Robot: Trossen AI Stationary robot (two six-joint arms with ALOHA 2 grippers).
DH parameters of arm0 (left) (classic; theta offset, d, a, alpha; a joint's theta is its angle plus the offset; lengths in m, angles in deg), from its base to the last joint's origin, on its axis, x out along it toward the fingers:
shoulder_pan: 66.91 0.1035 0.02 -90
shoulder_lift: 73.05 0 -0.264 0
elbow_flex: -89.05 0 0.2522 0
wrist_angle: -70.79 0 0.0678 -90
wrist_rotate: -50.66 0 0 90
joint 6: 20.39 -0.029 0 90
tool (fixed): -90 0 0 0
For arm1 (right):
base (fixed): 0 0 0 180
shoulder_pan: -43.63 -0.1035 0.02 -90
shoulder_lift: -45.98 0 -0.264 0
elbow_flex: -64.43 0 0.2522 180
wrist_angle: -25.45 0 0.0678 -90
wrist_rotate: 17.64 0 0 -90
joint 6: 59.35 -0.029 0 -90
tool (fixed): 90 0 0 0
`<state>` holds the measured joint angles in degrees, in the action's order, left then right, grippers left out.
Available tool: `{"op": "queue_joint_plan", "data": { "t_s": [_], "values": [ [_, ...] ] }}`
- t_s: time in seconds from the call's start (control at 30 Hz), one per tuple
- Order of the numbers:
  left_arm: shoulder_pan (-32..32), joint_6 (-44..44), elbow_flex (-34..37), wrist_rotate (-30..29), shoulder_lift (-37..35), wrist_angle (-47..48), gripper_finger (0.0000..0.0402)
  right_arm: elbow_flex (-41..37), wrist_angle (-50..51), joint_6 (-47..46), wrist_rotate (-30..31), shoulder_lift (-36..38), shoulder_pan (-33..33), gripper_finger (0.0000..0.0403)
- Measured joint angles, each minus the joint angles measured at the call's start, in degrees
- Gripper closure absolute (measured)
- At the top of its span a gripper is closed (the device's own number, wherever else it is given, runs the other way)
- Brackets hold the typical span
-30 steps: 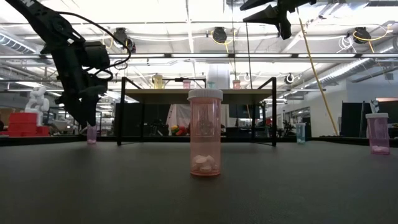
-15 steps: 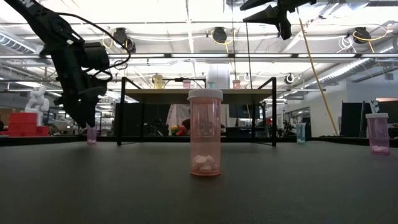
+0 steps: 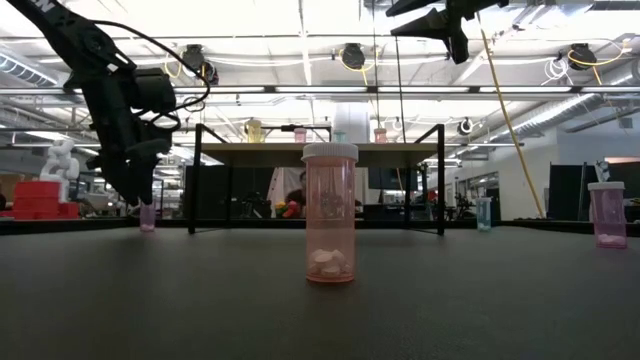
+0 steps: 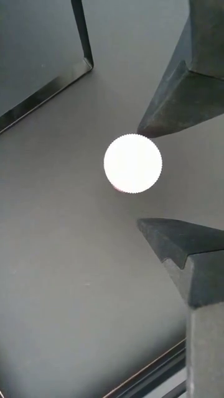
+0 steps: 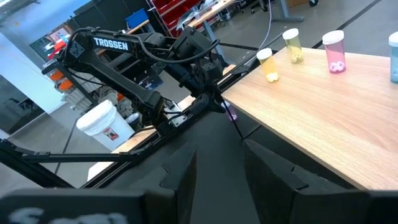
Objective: Pick and place medicine bottles onto shelf by color
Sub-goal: Put the top pink pill bottle on the shelf aligned with the other pink bottle
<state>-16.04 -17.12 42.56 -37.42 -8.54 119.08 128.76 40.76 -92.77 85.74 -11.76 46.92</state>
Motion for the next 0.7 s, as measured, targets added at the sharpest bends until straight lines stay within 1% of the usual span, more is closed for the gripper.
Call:
{"op": "queue_joint_plan", "data": {
  "t_s": [0.7],
  "values": [
    [-0.02, -0.4, -0.02, 0.07, 0.0, -0.14, 0.0177, 0.0, 0.0, -1.32, -0.02, 0.0, 0.0, 0.028]
  ]
}}
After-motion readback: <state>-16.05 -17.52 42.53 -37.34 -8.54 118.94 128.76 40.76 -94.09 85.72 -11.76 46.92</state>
